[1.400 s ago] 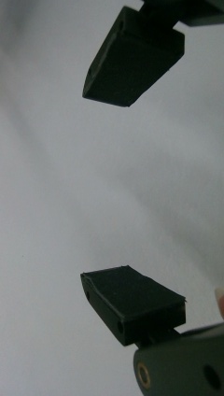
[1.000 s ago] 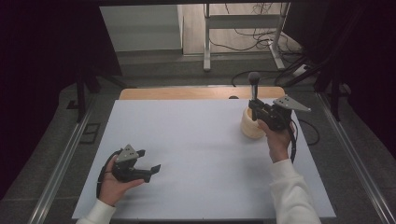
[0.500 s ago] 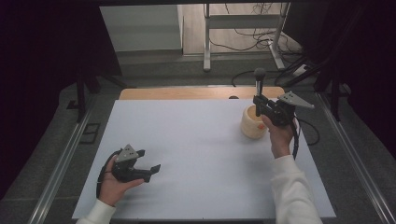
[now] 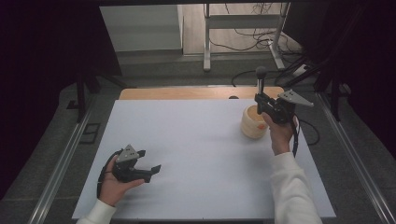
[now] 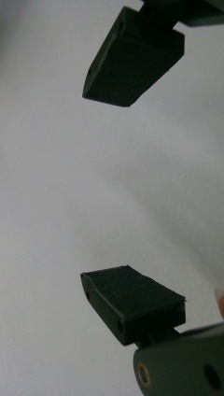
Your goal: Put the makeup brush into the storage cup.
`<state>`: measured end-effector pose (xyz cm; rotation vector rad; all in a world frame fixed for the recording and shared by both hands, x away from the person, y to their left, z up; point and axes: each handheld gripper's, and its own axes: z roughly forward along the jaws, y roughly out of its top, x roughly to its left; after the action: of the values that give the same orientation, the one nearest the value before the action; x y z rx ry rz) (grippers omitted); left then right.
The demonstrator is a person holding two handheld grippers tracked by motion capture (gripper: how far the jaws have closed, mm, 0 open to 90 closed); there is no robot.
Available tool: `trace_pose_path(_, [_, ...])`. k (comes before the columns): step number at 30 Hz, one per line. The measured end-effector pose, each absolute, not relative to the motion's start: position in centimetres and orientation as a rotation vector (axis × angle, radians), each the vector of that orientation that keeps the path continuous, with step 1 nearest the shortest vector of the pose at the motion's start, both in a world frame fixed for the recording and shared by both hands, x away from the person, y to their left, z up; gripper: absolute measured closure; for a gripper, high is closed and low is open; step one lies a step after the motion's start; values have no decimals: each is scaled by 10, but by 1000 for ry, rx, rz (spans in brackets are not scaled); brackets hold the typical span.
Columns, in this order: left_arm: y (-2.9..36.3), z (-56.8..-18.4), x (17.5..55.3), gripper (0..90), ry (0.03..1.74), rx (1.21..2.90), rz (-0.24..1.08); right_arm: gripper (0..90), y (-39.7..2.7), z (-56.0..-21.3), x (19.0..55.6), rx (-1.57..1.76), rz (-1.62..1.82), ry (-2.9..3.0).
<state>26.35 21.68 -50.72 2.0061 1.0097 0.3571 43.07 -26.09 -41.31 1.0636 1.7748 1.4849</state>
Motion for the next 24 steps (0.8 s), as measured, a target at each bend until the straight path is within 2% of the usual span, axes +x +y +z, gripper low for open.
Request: trace_pose_path(24, [216,-508,263,129,1002,2018,356,748,-267,-447,452,1114,1458,1797])
